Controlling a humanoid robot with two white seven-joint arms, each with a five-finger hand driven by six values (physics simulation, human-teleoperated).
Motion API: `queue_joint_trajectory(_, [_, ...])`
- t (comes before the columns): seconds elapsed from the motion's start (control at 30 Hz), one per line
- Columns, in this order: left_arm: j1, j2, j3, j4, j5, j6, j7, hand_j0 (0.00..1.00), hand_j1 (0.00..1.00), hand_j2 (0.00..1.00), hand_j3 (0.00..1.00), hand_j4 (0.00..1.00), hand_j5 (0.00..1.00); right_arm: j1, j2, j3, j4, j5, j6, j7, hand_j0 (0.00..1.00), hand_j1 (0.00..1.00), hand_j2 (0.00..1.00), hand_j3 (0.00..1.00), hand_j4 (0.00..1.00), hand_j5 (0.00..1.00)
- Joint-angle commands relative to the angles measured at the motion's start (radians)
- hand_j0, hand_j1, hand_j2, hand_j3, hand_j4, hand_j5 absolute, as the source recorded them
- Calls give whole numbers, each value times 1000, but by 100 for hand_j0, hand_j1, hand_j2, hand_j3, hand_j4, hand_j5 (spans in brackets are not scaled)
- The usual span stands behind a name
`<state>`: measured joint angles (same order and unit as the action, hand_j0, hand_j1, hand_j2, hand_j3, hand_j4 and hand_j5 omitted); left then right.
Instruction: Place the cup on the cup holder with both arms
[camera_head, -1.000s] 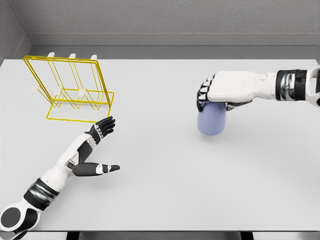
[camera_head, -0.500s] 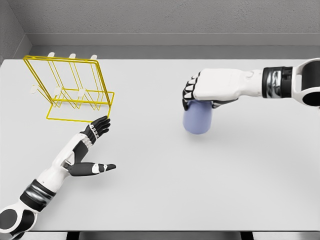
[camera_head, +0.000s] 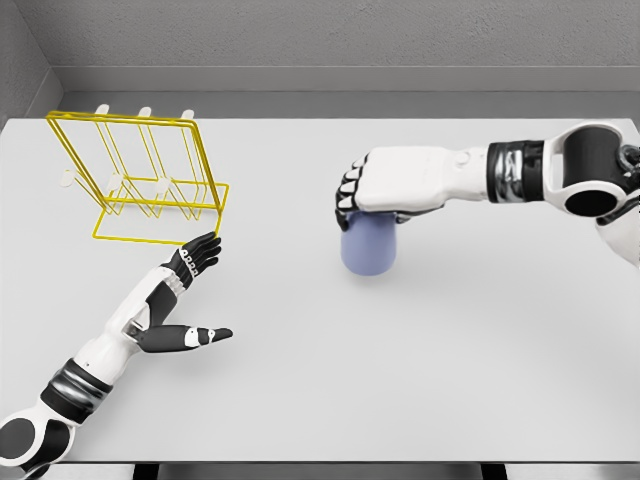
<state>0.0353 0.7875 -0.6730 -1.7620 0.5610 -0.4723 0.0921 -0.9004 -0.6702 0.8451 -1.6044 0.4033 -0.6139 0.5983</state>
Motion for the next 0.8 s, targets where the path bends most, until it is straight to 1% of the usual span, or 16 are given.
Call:
queue_joint_trajectory(0.0, [0, -1, -2, -1, 0, 0, 0, 100, 100, 100, 100, 100, 100, 2, 18, 0, 0, -4, 3, 1, 51, 51, 51, 51, 51, 51])
queue_joint_trajectory(0.1, [2, -1, -2, -1, -1, 0, 0, 100, 100, 100, 100, 100, 100, 11, 20, 0, 0, 2, 3, 11, 51, 51, 51, 51, 51, 51])
queue_joint_trajectory(0.4, [2, -1, -2, -1, -1, 0, 0, 100, 100, 100, 100, 100, 100, 26, 67, 0, 0, 12, 3, 13, 51, 51, 51, 51, 51, 51])
queue_joint_trajectory(0.5, [2, -1, -2, -1, -1, 0, 0, 100, 100, 100, 100, 100, 100, 32, 72, 2, 3, 19, 3, 13, 51, 51, 51, 51, 51, 51])
queue_joint_trajectory(0.53, [2, 1, -2, -1, -1, 0, 0, 100, 100, 100, 100, 100, 100, 34, 84, 2, 3, 32, 3, 13, 51, 51, 51, 51, 51, 51])
queue_joint_trajectory(0.67, [2, -2, -2, -1, -1, 0, 0, 100, 100, 100, 100, 100, 100, 54, 95, 2, 6, 60, 3, 13, 51, 51, 51, 51, 51, 51])
queue_joint_trajectory(0.77, [2, -1, -2, -1, -1, 0, 0, 100, 100, 100, 100, 100, 100, 54, 109, 3, 12, 78, 3, 13, 51, 51, 51, 51, 51, 51])
